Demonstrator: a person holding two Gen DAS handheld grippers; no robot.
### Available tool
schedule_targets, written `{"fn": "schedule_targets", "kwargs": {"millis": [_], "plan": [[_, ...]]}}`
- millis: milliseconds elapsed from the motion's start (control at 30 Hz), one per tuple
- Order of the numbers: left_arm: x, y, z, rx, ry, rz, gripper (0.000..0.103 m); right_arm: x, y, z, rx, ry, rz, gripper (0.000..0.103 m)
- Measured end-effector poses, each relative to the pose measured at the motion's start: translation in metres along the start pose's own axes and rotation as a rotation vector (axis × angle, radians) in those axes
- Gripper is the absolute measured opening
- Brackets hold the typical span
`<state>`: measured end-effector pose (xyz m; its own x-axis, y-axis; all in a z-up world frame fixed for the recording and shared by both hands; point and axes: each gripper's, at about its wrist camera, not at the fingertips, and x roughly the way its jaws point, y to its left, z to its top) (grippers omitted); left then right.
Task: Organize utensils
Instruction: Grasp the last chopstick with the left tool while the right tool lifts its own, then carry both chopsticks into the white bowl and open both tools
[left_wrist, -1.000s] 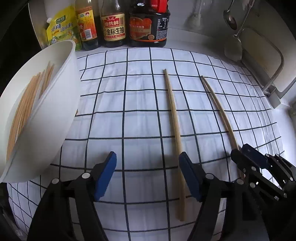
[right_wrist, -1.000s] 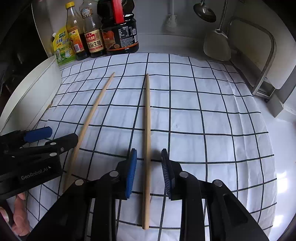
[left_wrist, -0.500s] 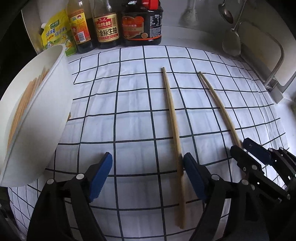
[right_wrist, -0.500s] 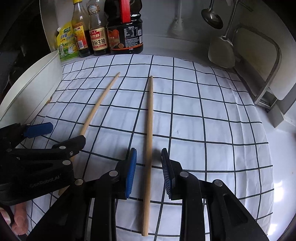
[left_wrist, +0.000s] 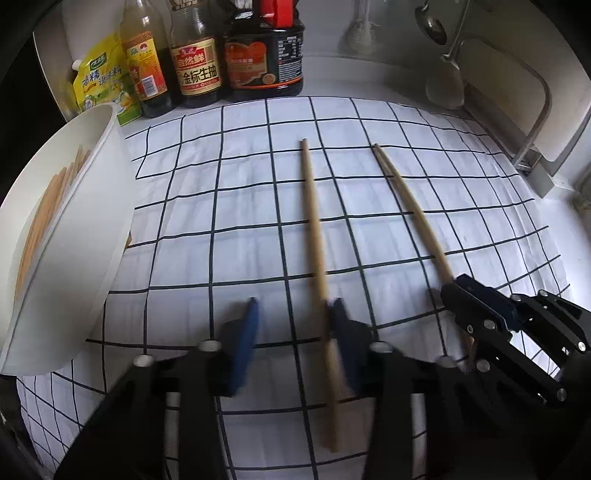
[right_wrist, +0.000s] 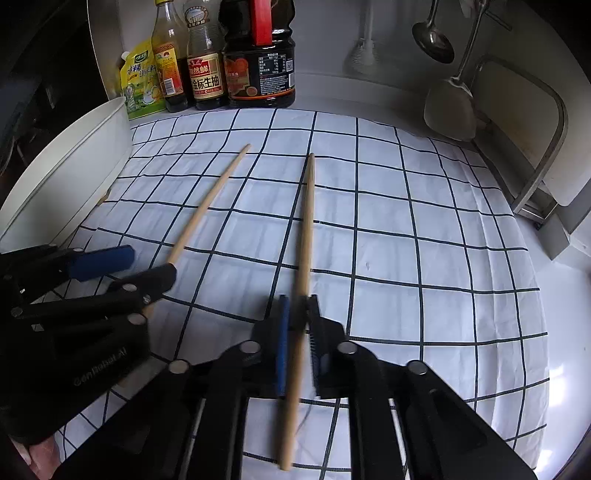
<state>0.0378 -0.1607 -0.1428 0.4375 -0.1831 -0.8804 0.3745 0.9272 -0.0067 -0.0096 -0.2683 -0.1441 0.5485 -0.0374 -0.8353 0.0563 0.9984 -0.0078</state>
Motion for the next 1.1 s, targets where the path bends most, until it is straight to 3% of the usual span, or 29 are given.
{"fn": "schedule_targets", "kwargs": {"millis": [33,67,333,567,800,1100], "plan": [[0.000,-0.001,0.000,0.003,0.001,-0.005,0.012,0.000,0.000,0.000,0.000,0.000,0.001,0.007],[0.000,-0.001,0.000,0.006,0.003,-0.010,0.008,0.000,0.000,0.000,0.000,0.001,0.001,0.007],[-0.010,0.009,-0.003,-0.019,0.008,-0.041,0.007,-0.009,-0.001,-0.001,0.065,0.017,0.045,0.006],[-0.066,0.042,0.008,-0.064,-0.100,-0.067,0.007,-0.045,0.015,0.018,0.080,-0.035,0.095,0.006],[-0.117,0.100,0.014,-0.118,-0.186,-0.010,0.007,-0.082,0.070,0.068,-0.012,-0.123,0.162,0.006],[-0.148,0.201,0.016,-0.240,-0.208,0.081,0.007,-0.083,0.165,0.129,-0.099,-0.170,0.304,0.006]]}}
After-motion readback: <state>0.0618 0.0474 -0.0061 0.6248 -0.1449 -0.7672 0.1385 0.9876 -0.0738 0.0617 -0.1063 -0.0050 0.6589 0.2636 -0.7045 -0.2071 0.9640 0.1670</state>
